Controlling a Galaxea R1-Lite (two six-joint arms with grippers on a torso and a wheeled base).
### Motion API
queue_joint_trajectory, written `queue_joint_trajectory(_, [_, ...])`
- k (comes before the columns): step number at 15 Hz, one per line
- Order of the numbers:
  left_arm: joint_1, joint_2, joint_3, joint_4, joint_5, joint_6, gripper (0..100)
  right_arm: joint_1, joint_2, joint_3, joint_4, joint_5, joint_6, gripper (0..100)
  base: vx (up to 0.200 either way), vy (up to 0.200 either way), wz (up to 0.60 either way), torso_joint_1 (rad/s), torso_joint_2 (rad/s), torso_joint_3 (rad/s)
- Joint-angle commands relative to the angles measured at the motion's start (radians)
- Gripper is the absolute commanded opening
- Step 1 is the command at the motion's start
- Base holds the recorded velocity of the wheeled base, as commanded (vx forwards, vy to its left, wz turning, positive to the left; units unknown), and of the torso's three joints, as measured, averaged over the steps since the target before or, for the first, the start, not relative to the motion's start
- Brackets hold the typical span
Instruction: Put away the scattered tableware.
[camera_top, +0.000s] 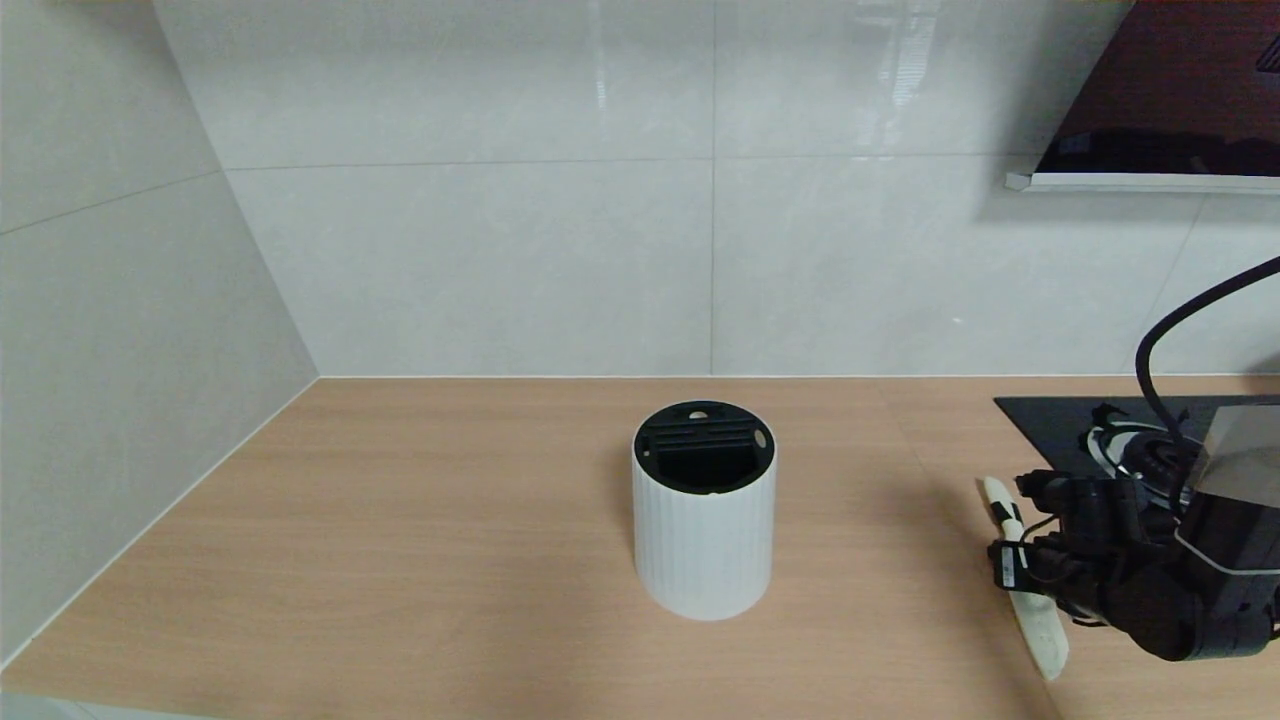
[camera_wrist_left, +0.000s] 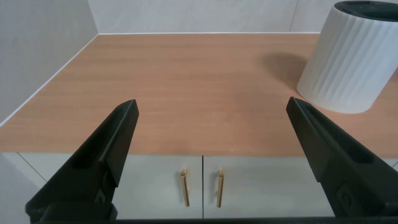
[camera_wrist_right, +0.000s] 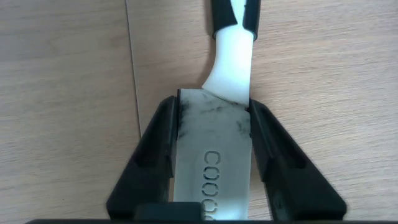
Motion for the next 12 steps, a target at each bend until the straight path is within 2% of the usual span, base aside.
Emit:
queue_joint_trajectory(1, [0.0,0.0,0.0,0.0,0.0,0.0,100,0.0,0.003,0.0,0.002,0.0,0.0,0,0.0,0.0,0.0,0.0,0.0,0.0])
queue_joint_trajectory(12, [0.0,0.0,0.0,-0.001,0.0,0.001,100,0.0,-0.126,0.026,0.002,0.002,0.006,0,0.0,0.0,0.0,0.0,0.0,0.0])
